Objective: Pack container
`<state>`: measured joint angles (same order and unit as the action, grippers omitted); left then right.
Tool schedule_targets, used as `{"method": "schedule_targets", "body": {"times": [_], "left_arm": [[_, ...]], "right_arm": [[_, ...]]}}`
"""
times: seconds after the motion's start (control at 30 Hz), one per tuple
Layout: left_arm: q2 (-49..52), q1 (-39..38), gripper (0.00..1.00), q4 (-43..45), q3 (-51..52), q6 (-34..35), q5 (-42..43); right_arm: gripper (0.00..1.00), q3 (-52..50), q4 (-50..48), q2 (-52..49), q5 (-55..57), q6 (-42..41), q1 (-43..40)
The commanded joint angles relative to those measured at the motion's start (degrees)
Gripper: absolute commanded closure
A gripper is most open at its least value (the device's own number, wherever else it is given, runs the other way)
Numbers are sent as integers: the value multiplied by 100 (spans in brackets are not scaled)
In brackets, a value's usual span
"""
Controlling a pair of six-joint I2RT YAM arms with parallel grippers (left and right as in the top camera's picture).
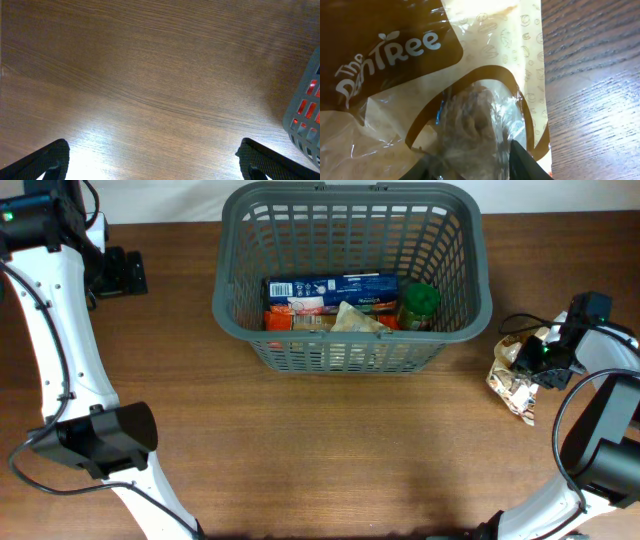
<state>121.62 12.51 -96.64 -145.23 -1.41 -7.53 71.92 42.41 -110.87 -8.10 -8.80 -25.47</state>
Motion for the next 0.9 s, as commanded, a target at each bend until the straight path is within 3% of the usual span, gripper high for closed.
{"method": "schedule_targets", "body": {"times": [0.0, 0.07, 0.13, 0.27, 0.4, 0.47, 0.53, 0.67, 0.87], "left_arm": [[-7, 20, 1, -4, 39, 79, 20], [-7, 20, 1, -4, 39, 79, 20], [-7, 20, 1, -4, 39, 79, 20], [-7, 20, 1, -4, 39, 79, 20], [-7, 20, 1, -4, 39, 79, 20], [-7, 20, 1, -4, 39, 79, 20], [-7, 20, 1, -4, 39, 79, 20], [-7, 20, 1, -4, 39, 79, 20], [-7, 20, 1, -4, 39, 79, 20]], "right_arm": [[66, -68, 44, -13, -31, -140, -9], [62, -68, 37, -15, -22, -140, -9], [45, -68, 0, -15, 90, -149, -9], [42, -68, -52, -20, 411, -249, -9], [64, -68, -109, -44, 426, -400, -9], [82, -68, -105, -87, 426, -450, -9], [88, -68, -85, -105, 424, -570, -9], [95, -52, -17, -37, 385, -568, -13], [96, 826, 852, 407, 382, -566, -144]]}}
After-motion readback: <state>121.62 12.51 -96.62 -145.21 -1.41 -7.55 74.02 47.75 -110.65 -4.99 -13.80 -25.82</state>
